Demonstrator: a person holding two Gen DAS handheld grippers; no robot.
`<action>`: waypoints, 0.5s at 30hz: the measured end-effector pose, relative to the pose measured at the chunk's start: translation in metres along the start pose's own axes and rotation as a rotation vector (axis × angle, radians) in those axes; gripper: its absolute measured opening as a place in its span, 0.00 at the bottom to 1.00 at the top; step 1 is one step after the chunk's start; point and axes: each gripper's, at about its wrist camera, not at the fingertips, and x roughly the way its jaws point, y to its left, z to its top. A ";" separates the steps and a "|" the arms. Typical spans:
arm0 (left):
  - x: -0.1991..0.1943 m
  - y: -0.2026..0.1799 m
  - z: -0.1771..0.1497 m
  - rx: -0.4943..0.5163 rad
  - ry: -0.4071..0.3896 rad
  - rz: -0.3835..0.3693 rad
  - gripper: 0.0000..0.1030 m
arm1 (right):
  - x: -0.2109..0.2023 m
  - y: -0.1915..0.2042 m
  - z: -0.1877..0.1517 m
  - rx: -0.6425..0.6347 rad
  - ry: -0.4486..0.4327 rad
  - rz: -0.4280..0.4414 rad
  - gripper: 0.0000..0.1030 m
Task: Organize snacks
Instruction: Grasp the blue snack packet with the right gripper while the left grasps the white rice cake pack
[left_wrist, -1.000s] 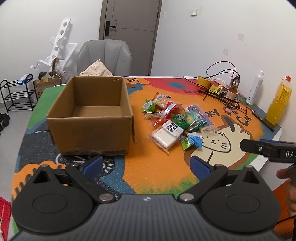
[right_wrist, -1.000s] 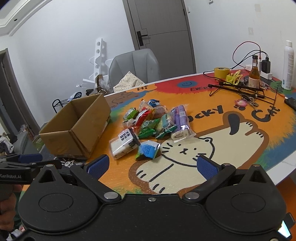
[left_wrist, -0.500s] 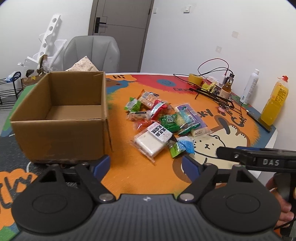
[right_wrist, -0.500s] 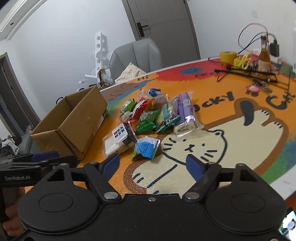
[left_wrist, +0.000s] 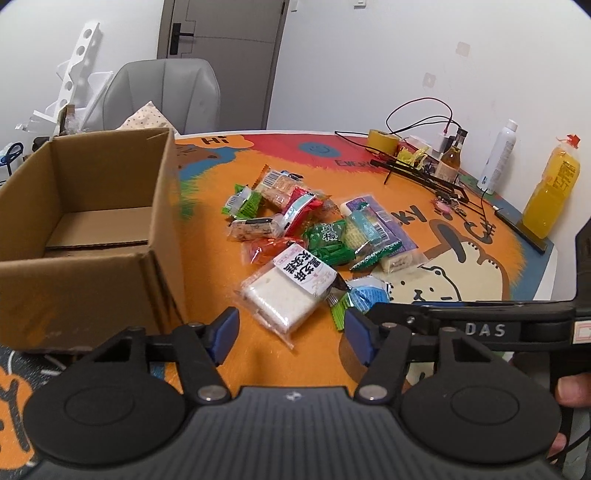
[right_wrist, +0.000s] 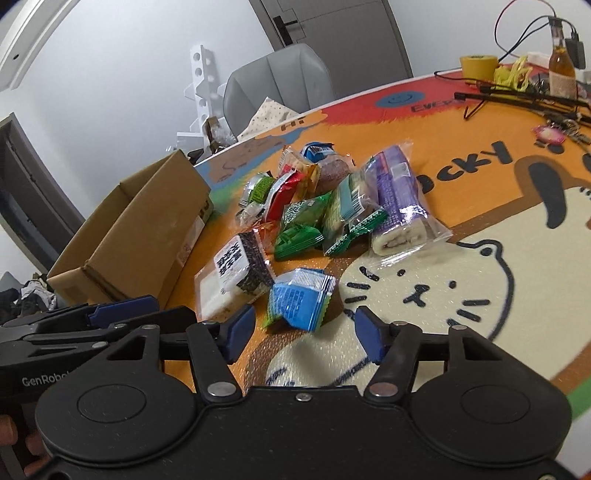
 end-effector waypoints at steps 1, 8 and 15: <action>0.003 0.000 0.001 0.000 0.001 0.000 0.60 | 0.003 -0.001 0.001 0.005 0.004 0.001 0.58; 0.015 -0.003 0.012 0.007 -0.024 -0.009 0.60 | 0.016 -0.005 0.010 -0.021 0.010 0.019 0.32; 0.034 -0.014 0.023 0.058 -0.015 0.007 0.61 | 0.009 -0.021 0.010 0.007 0.005 0.033 0.31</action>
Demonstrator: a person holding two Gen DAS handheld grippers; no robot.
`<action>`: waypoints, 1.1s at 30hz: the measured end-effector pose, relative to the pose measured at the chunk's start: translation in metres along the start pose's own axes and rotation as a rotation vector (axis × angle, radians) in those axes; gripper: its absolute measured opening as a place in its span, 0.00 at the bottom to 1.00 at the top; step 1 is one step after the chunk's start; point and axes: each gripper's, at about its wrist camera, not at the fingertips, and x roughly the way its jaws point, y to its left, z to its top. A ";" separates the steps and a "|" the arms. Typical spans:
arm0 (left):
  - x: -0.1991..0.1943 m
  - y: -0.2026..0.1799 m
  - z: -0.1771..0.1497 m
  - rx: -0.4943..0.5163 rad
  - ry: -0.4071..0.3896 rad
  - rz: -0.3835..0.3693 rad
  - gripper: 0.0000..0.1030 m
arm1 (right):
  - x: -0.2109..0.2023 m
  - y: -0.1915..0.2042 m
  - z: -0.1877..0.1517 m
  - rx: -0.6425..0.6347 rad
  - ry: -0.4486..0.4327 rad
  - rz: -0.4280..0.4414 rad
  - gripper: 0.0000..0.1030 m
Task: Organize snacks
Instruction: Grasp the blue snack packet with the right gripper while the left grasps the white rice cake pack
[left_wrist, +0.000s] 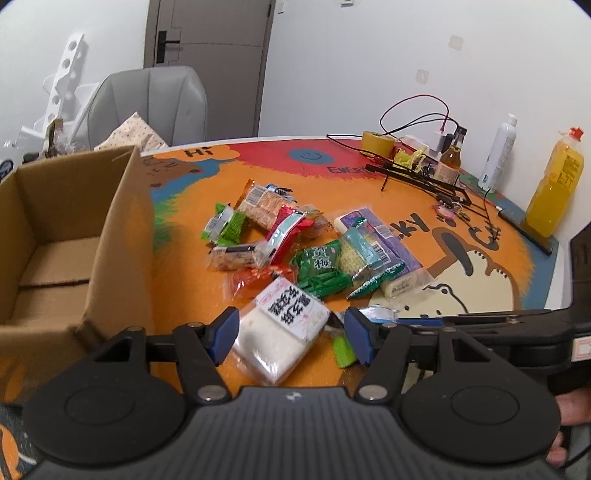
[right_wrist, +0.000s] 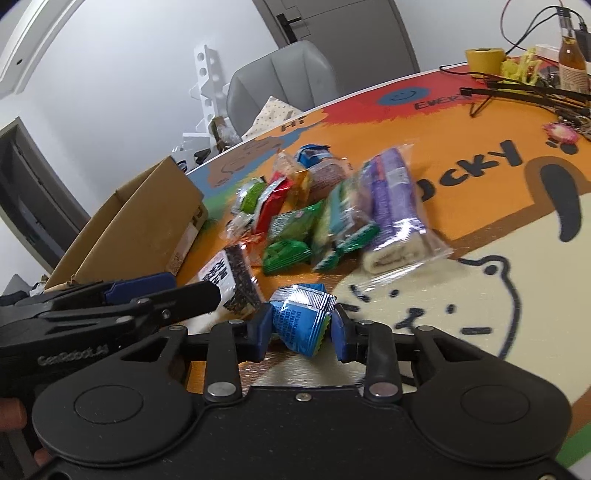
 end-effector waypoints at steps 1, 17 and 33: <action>0.003 -0.001 0.001 0.011 0.001 0.004 0.61 | -0.001 -0.003 0.001 0.003 -0.002 -0.005 0.31; 0.030 -0.008 -0.010 0.067 0.078 0.025 0.74 | -0.011 -0.012 0.001 -0.001 -0.023 -0.060 0.43; 0.022 -0.006 -0.021 0.005 0.062 0.032 0.46 | -0.018 -0.001 -0.004 0.004 -0.062 -0.109 0.28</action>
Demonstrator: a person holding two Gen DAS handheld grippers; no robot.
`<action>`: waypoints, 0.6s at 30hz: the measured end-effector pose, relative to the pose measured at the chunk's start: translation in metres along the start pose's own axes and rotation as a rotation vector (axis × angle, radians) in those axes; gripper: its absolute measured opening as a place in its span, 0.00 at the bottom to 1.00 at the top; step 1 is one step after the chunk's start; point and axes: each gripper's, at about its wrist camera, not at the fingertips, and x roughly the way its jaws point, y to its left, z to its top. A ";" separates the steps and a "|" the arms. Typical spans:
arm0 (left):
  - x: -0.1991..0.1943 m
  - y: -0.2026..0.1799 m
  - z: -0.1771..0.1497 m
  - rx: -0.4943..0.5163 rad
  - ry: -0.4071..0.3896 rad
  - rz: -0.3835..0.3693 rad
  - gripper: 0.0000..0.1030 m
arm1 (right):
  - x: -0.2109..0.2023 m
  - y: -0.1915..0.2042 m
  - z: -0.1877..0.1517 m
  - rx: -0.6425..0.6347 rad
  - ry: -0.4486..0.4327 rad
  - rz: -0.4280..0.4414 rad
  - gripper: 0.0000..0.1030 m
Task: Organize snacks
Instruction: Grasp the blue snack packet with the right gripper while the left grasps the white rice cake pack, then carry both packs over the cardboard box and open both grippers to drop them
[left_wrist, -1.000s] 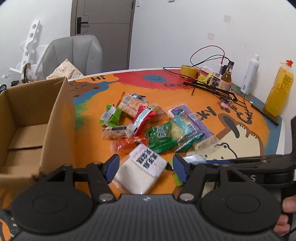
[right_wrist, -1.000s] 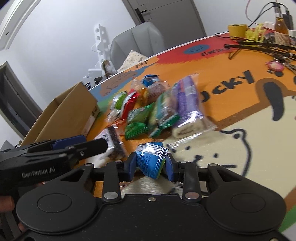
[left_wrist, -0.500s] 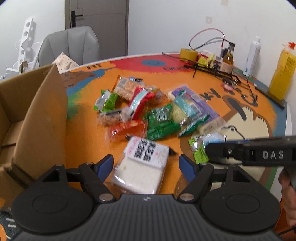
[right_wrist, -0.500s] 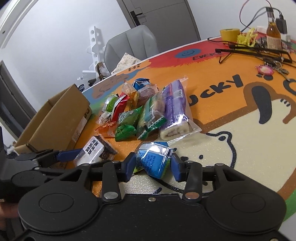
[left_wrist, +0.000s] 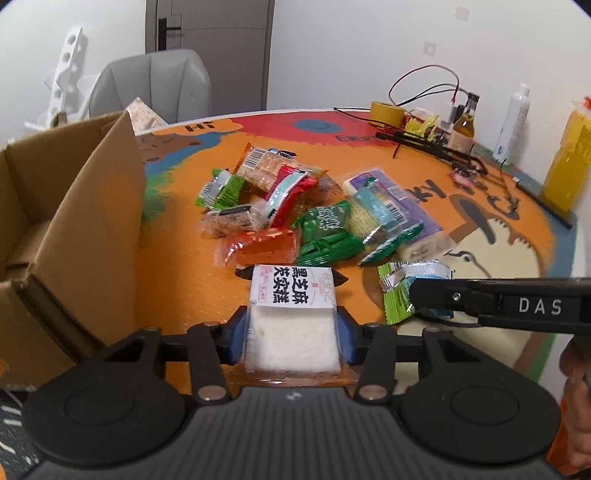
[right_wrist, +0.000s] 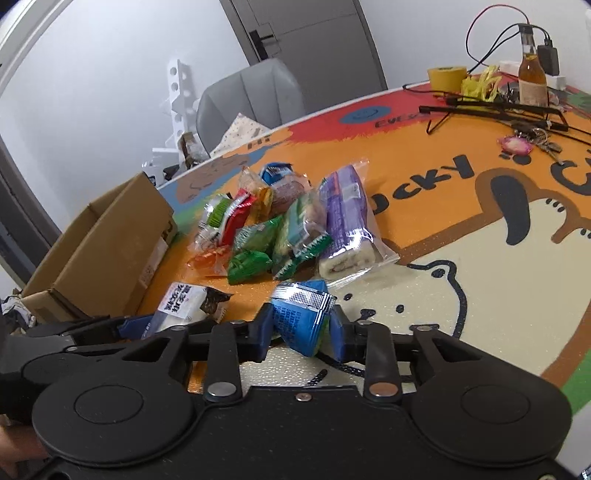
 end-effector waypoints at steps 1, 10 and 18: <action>-0.002 0.000 0.000 -0.003 -0.003 -0.004 0.46 | -0.002 0.001 0.000 -0.002 -0.006 0.004 0.28; -0.038 -0.001 0.007 0.000 -0.083 -0.018 0.45 | -0.018 0.023 0.007 -0.041 -0.066 0.026 0.27; -0.069 0.005 0.016 -0.008 -0.150 -0.009 0.45 | -0.030 0.046 0.016 -0.068 -0.119 0.056 0.27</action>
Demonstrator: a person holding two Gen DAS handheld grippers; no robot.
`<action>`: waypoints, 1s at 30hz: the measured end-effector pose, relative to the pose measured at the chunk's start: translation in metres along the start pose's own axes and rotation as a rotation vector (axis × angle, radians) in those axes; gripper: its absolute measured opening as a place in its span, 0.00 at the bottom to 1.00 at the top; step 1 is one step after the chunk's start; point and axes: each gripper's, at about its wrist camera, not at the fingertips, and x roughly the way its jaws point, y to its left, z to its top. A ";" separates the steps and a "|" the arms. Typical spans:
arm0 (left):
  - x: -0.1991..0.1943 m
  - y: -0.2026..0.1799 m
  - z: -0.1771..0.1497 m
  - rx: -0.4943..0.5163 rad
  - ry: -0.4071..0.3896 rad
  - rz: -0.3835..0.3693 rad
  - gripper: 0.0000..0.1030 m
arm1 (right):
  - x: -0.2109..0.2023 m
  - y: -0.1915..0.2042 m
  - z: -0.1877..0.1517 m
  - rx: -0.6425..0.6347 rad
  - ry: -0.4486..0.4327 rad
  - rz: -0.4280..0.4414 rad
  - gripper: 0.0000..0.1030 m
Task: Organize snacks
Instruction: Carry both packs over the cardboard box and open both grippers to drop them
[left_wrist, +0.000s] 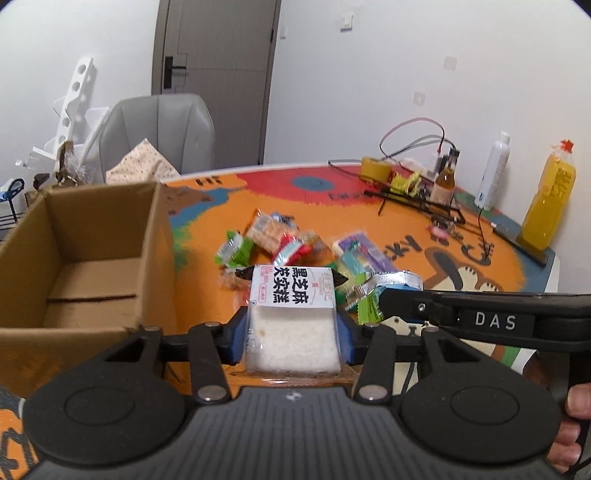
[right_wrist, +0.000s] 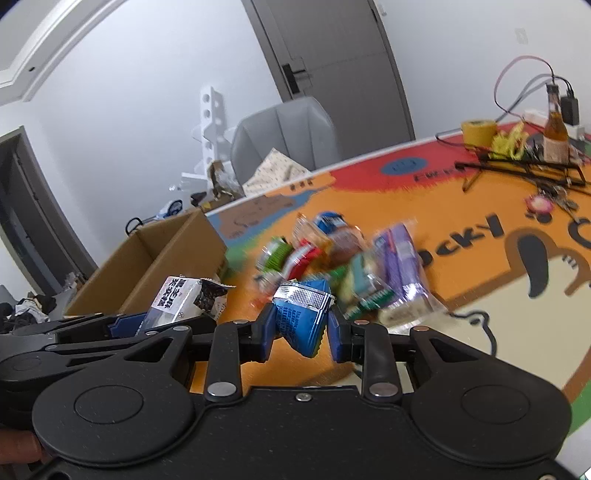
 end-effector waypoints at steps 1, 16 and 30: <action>-0.004 0.001 0.002 0.001 -0.011 0.004 0.45 | 0.000 0.003 0.002 -0.004 -0.007 0.005 0.27; -0.041 0.040 0.021 -0.033 -0.103 0.077 0.45 | 0.009 0.058 0.021 -0.055 -0.055 0.098 0.27; -0.058 0.099 0.024 -0.110 -0.127 0.167 0.45 | 0.030 0.100 0.028 -0.091 -0.046 0.172 0.27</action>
